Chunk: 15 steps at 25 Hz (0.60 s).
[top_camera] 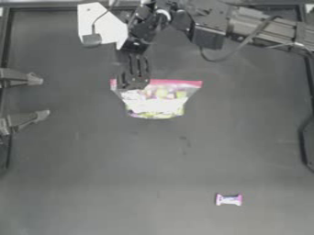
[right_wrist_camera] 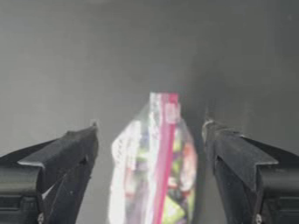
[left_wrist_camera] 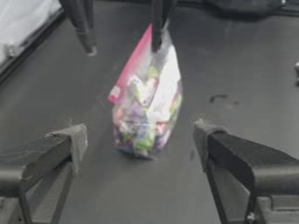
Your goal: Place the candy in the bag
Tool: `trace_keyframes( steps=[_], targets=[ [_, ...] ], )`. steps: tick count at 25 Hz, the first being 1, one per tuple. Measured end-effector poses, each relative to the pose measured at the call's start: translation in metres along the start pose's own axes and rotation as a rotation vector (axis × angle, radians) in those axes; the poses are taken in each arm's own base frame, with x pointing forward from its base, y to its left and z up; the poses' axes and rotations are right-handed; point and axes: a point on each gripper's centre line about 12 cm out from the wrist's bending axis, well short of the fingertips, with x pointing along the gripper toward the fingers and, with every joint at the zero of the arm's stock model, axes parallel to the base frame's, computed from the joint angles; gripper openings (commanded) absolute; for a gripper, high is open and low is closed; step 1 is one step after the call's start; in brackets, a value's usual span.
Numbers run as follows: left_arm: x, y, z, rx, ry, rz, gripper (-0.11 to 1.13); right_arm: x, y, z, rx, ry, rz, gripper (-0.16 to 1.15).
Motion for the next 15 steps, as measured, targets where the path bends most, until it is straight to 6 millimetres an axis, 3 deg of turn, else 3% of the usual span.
trace_keyframes(
  steps=[15],
  targets=[
    [0.000,0.000,-0.005,-0.006,0.012,0.000,1.01,0.025,-0.002,-0.001,-0.002,0.026,0.024,0.98]
  ],
)
